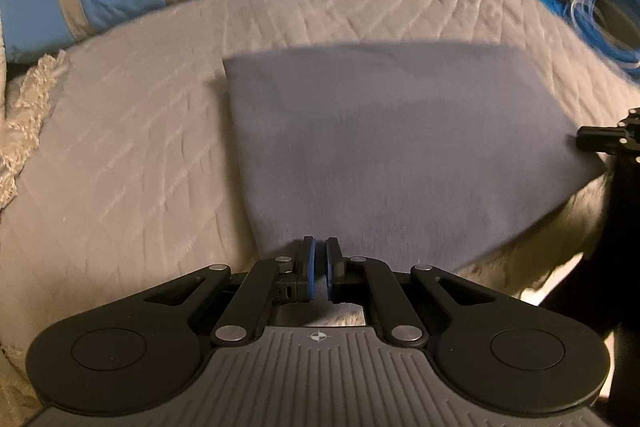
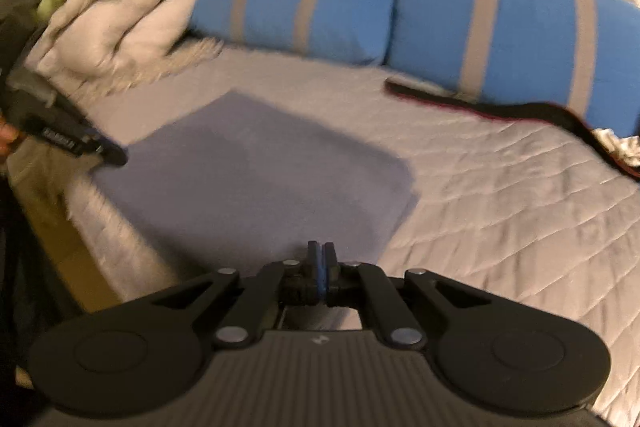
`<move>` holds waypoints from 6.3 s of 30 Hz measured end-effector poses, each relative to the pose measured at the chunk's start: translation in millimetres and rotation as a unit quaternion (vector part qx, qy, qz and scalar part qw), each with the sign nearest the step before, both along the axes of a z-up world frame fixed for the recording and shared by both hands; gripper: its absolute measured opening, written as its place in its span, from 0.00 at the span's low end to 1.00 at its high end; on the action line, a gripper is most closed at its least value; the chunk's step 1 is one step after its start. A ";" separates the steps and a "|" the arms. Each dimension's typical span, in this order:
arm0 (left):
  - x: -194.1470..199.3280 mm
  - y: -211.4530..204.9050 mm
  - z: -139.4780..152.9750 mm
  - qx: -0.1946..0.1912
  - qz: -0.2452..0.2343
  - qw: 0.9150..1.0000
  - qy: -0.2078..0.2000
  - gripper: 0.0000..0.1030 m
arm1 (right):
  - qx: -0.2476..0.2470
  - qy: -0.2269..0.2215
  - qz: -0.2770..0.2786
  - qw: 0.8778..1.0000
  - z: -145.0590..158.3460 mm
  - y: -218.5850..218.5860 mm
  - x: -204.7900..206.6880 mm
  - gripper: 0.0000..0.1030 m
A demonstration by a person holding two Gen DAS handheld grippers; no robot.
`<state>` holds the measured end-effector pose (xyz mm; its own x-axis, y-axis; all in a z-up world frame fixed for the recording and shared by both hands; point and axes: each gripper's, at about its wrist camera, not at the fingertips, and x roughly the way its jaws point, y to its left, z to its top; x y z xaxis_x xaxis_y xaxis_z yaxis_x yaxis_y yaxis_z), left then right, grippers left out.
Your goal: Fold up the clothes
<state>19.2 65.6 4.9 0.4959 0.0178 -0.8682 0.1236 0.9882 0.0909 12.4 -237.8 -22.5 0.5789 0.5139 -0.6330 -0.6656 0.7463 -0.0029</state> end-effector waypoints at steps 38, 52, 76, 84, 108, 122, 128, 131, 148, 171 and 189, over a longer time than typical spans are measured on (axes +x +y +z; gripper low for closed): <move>62.2 125.9 -42.7 -0.406 0.141 0.903 0.013 0.88 | 0.285 0.345 -0.114 0.887 -51.1 -44.2 129.7 0.92; 57.6 112.3 -48.7 -0.428 0.125 0.895 0.004 0.18 | 0.302 0.378 -0.106 0.869 -62.1 -44.1 134.9 0.29; 160.5 123.4 17.6 -0.401 0.108 0.909 -0.046 0.16 | 0.298 0.325 -0.082 0.894 8.0 -28.1 241.2 0.27; 227.0 143.1 29.1 -0.396 0.121 0.907 -0.074 0.19 | 0.302 0.315 -0.093 0.895 22.0 -5.1 322.3 0.28; 187.2 164.5 -49.5 -0.440 0.281 0.852 -0.036 0.65 | 0.331 0.405 -0.174 0.834 -60.7 -17.9 307.9 0.86; 188.8 164.7 -70.7 -0.504 0.307 0.807 -0.037 0.37 | 0.331 0.373 -0.202 0.843 -60.4 0.5 298.6 0.70; 179.9 166.7 -73.0 -0.512 0.338 0.789 -0.032 0.10 | 0.351 0.389 -0.220 0.823 -71.4 -2.2 299.2 0.27; 175.8 160.5 -58.9 -0.497 0.336 0.799 -0.041 0.09 | 0.352 0.378 -0.210 0.830 -60.5 -3.4 298.0 0.27; 149.2 153.6 -47.9 -0.437 0.356 0.824 -0.061 0.45 | 0.341 0.363 -0.224 0.838 -58.4 -15.5 291.2 0.77; 85.3 62.0 -14.3 -0.122 0.309 0.929 -0.163 0.91 | 0.145 0.155 -0.212 0.954 -22.2 34.3 164.4 1.00; 67.6 -17.4 -54.5 0.037 0.239 0.955 -0.173 1.00 | -0.025 0.050 -0.190 0.980 -34.0 71.7 106.3 1.00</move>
<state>86.8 48.2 -49.5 0.6734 0.3683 -0.6410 -0.3900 0.9136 0.1152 118.7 -166.1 -56.5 0.6558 0.2402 -0.7157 -0.3383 0.9410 0.0058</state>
